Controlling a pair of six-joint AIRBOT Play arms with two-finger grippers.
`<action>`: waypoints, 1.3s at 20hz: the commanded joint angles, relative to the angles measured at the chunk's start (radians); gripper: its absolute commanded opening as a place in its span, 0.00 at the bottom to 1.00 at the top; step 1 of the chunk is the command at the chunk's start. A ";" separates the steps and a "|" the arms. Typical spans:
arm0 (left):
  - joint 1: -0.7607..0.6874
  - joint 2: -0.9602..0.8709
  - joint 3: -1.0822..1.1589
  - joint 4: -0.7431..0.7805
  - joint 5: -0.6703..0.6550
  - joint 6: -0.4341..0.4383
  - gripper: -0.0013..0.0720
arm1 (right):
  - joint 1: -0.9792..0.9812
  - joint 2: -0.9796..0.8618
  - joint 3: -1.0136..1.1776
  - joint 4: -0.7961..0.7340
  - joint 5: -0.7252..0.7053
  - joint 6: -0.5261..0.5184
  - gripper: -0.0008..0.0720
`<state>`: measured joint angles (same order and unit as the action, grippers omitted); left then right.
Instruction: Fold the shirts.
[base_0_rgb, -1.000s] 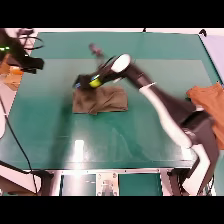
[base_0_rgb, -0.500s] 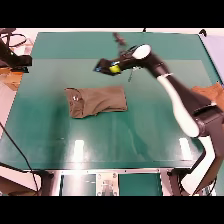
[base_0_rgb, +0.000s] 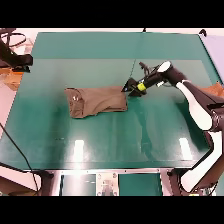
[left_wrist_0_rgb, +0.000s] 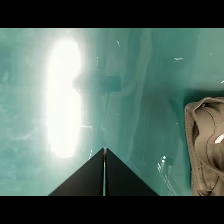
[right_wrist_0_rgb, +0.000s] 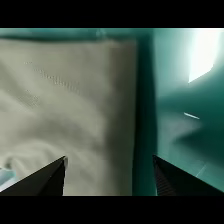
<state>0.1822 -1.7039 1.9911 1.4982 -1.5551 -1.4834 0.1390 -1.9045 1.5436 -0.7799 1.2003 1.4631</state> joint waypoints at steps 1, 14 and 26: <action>0.000 0.001 0.000 -0.003 0.000 -0.001 0.05 | 0.055 -0.041 -0.060 0.086 -0.030 -0.035 0.85; 0.000 0.001 0.000 -0.018 -0.016 -0.001 0.05 | -0.272 0.220 0.497 0.132 0.156 0.084 0.04; 0.000 0.001 0.000 -0.045 -0.039 -0.028 0.05 | -1.099 0.262 0.491 0.112 0.359 0.170 0.04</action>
<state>0.1818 -1.7035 1.9911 1.4574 -1.5909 -1.4971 -0.8021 -1.6562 2.0369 -0.6521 1.4555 1.5970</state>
